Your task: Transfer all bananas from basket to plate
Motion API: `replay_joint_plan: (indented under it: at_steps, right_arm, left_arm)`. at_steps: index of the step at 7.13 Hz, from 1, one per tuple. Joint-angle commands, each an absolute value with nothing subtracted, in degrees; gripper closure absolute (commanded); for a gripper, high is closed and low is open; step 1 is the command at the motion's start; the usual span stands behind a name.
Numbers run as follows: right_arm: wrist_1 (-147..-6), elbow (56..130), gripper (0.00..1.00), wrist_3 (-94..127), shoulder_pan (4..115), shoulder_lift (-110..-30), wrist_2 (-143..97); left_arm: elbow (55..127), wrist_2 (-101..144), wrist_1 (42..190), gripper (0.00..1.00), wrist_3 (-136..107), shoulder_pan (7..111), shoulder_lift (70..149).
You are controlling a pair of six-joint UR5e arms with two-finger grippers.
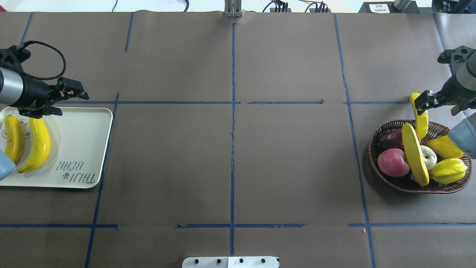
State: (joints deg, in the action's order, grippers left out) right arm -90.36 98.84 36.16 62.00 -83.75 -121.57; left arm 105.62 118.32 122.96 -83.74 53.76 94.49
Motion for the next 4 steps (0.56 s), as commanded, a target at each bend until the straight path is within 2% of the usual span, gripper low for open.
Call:
replay_joint_plan:
  at_steps: [1, 4]
  right_arm:
    - [-90.26, 97.22, 0.0, 35.69, 58.64, -83.5, -121.47]
    - [-89.38, 96.51, 0.01, 35.25, 58.71, -83.5, -121.46]
  left_arm:
    - [105.56, 118.21, 122.96, 0.0, -83.76, 53.53, 94.48]
    - [105.64, 118.21, 122.96, 0.01, -83.76, 53.44, 94.48]
